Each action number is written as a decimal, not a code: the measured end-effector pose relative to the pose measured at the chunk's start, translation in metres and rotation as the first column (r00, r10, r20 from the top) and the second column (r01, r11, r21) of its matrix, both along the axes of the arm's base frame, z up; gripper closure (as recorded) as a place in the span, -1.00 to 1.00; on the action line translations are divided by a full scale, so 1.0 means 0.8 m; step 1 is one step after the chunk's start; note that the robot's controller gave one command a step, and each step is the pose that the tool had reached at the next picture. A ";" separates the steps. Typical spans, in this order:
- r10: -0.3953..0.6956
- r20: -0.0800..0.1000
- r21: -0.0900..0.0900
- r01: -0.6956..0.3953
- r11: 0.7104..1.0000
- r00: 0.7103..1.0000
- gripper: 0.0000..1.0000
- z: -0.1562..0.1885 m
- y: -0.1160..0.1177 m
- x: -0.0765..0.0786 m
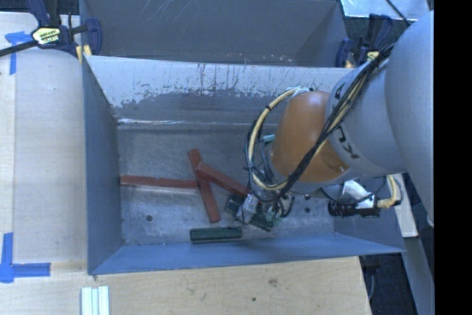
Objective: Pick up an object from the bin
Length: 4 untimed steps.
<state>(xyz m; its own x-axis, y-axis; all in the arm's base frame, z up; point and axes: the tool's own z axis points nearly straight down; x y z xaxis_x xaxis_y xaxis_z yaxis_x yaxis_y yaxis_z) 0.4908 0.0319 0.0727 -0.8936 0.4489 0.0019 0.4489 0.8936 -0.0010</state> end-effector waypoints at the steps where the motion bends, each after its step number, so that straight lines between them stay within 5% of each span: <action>1: 0.000 0.000 0.000 0.000 1.000 1.000 1.00 0.000 0.000 0.000; 4: 0.000 0.006 -0.002 0.000 1.000 1.000 1.00 0.015 -0.002 0.001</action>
Offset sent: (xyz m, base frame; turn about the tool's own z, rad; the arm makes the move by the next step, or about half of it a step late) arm 0.0001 0.0001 0.0061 0.0000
